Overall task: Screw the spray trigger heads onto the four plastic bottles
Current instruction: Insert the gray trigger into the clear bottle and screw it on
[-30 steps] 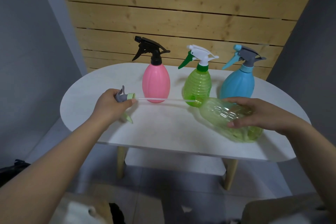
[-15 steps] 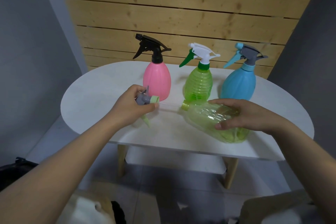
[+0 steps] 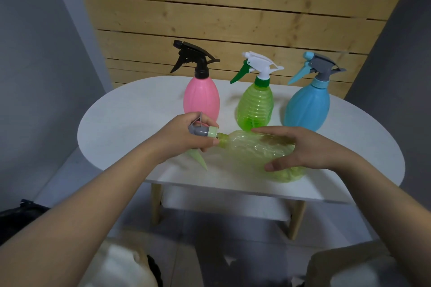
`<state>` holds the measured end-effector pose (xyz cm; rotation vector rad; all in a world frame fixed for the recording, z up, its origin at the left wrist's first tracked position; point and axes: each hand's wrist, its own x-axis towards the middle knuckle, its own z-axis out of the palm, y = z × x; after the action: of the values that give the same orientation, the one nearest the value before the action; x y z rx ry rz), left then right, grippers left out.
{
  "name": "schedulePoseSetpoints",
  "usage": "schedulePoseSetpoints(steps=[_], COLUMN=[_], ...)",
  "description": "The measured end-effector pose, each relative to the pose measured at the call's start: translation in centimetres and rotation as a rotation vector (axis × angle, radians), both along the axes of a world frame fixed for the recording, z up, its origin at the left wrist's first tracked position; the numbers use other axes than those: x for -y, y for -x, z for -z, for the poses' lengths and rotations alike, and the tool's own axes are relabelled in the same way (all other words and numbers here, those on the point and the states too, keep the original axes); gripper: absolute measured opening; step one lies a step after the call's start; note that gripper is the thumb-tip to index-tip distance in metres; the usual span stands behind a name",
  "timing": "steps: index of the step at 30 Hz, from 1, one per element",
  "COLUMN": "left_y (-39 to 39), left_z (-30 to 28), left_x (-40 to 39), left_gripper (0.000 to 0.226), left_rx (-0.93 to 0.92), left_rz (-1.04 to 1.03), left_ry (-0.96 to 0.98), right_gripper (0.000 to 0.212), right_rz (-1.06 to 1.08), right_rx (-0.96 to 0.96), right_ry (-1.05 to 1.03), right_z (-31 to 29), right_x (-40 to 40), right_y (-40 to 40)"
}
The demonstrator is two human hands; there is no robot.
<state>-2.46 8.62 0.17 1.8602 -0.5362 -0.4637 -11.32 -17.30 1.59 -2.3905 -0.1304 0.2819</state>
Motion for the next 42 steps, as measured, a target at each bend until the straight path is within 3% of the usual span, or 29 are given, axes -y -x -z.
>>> schedulePoseSetpoints(steps=[18,25,30,35,39,42], left_y=[1.6,1.3,0.4,-0.5,-0.1,0.2], left_z=[-1.0,-0.3,0.4,0.4,0.2,0.3], left_x=[0.4,0.0,-0.8,-2.5,-2.9,-2.9], left_gripper=[0.023,0.024,0.022,0.027,0.029,0.030], left_rx=[0.027,0.036,-0.034,-0.127,-0.093,-0.058], left_rz=[0.075,0.076,-0.050,-0.154,-0.125,-0.102], left_ry=[-0.093,-0.148,-0.091,-0.011,0.014,-0.059], right_gripper=[0.064,0.059,0.059,0.060,0.052,0.069], right_rz=[-0.043,-0.062,0.091,0.144,0.215,0.254], right_rx=[-0.032,-0.142,-0.018,-0.036,-0.073,-0.131], right_ry=[-0.120,-0.241,-0.332,-0.606,-0.607,-0.511], right_z=[-0.9,0.3,1.0,1.6,1.4,1.4], right_x=[-0.5,-0.4,0.1,0.7,0.2,0.0], right_y=[0.2,-0.1,-0.3,-0.3,-0.3,-0.4])
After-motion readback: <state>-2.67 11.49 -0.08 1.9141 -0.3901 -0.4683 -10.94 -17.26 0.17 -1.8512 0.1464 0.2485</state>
